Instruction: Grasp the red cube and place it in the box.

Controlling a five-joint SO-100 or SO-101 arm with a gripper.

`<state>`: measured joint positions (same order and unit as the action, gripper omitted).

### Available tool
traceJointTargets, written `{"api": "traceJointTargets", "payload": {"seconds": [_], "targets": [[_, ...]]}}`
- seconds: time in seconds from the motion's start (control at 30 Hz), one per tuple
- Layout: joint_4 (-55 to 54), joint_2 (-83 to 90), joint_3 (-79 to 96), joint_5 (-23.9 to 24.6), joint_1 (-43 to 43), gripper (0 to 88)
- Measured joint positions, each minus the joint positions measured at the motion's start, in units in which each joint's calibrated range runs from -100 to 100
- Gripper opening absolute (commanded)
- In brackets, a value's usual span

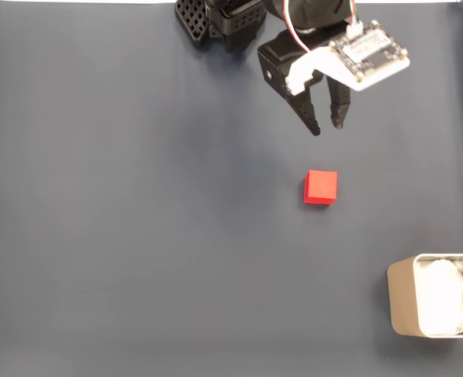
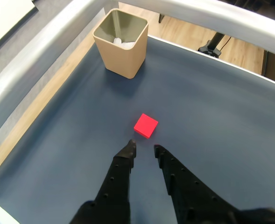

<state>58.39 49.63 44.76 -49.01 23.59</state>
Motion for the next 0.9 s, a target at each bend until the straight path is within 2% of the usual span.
{"api": "traceJointTargets", "payload": {"seconds": [0.27,0.9], "targets": [[5.1,-6.5,-5.4,0.0,0.3,17.8],[5.3,-10.8,-9.0,0.1,-0.7,35.5]]}}
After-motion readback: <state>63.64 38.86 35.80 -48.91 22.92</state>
